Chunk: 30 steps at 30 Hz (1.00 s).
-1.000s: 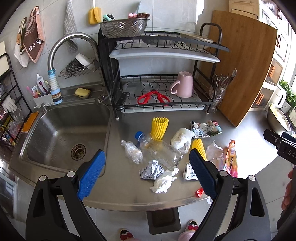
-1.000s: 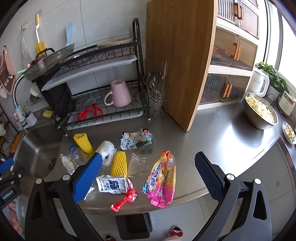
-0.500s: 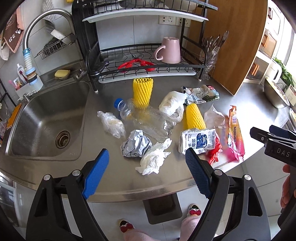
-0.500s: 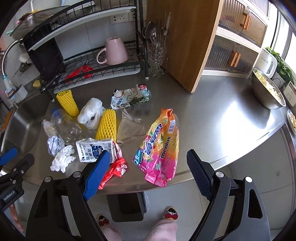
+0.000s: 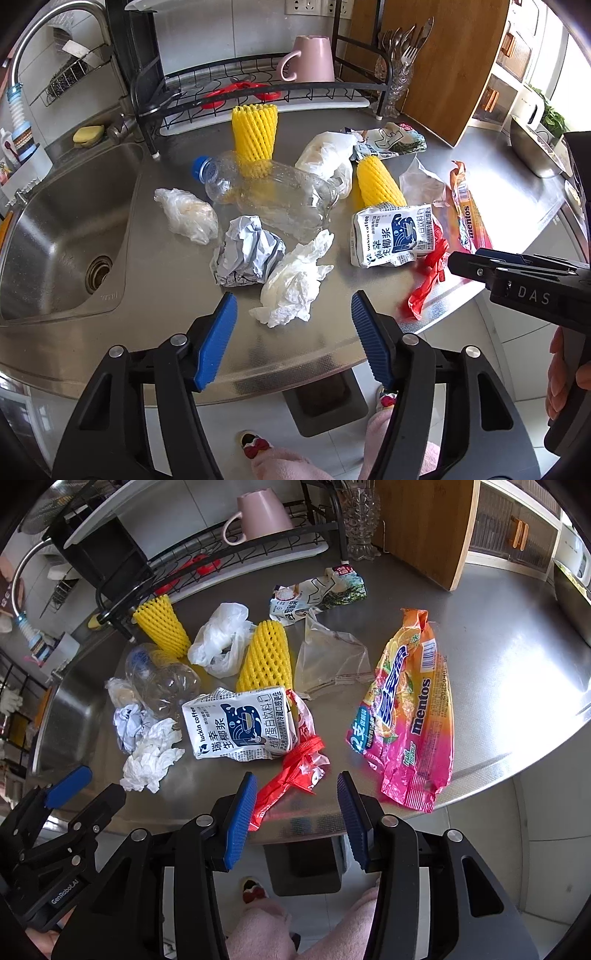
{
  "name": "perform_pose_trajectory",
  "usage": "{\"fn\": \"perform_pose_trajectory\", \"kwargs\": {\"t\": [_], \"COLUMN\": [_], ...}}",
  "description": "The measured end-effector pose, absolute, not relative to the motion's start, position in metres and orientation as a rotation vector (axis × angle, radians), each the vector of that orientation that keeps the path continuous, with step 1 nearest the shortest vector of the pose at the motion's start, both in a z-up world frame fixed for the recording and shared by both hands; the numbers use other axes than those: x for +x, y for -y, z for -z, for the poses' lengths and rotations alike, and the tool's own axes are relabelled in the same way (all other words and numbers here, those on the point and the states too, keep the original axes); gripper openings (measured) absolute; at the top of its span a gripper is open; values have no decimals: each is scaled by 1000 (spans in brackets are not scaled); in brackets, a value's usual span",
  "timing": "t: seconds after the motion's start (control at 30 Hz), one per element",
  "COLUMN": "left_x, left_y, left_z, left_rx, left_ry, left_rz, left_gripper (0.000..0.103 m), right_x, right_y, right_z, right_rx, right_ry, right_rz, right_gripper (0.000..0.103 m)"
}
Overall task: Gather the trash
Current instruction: 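Grasp the red plastic strip with the right tool while the left tool grasps the crumpled tissue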
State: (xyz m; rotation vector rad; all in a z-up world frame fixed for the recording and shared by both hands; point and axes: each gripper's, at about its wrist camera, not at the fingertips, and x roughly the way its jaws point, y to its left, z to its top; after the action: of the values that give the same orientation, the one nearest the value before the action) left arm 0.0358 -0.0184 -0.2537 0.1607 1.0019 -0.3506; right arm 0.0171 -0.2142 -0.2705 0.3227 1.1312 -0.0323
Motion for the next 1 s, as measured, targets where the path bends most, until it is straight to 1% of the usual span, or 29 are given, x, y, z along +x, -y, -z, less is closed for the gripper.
{"fn": "perform_pose_trajectory", "kwargs": {"t": [0.27, 0.33, 0.37, 0.43, 0.5, 0.57, 0.6, 0.63, 0.67, 0.7, 0.73, 0.83, 0.9, 1.0], "left_x": [46, 49, 51, 52, 55, 57, 58, 59, 60, 61, 61, 61, 61, 57], "left_y": [22, 22, 22, 23, 23, 23, 23, 23, 22, 23, 22, 20, 18, 17], "left_z": [270, 274, 277, 282, 287, 291, 294, 297, 299, 301, 302, 303, 301, 297], "left_rx": [206, 205, 204, 204, 199, 190, 186, 180, 173, 168, 165, 155, 143, 135], "left_ry": [-1015, -1027, -1034, -1044, -1057, -1066, -1075, -1084, -1092, -1096, -1096, -1097, -1098, -1094], "left_rz": [347, 350, 352, 358, 363, 366, 362, 362, 364, 362, 359, 360, 363, 371], "left_gripper": [59, 57, 55, 52, 47, 46, 44, 41, 34, 31, 29, 20, 15, 13], "right_x": [27, 31, 32, 34, 35, 37, 38, 39, 39, 39, 38, 36, 33, 30], "right_y": [208, 206, 205, 204, 204, 204, 203, 203, 203, 204, 204, 205, 206, 209], "right_z": [290, 297, 300, 305, 308, 308, 308, 308, 308, 309, 309, 310, 310, 305], "right_rx": [357, 358, 356, 356, 354, 340, 331, 317, 305, 301, 300, 299, 309, 317], "right_ry": [-1160, -1171, -1178, -1189, -1189, -1184, -1183, -1183, -1184, -1183, -1181, -1180, -1176, -1162], "right_rz": [20, 20, 22, 27, 34, 41, 46, 54, 62, 64, 63, 54, 48, 52], "right_gripper": [47, 46, 46, 39, 35, 33, 32, 26, 21, 16, 13, 9, 8, 8]}}
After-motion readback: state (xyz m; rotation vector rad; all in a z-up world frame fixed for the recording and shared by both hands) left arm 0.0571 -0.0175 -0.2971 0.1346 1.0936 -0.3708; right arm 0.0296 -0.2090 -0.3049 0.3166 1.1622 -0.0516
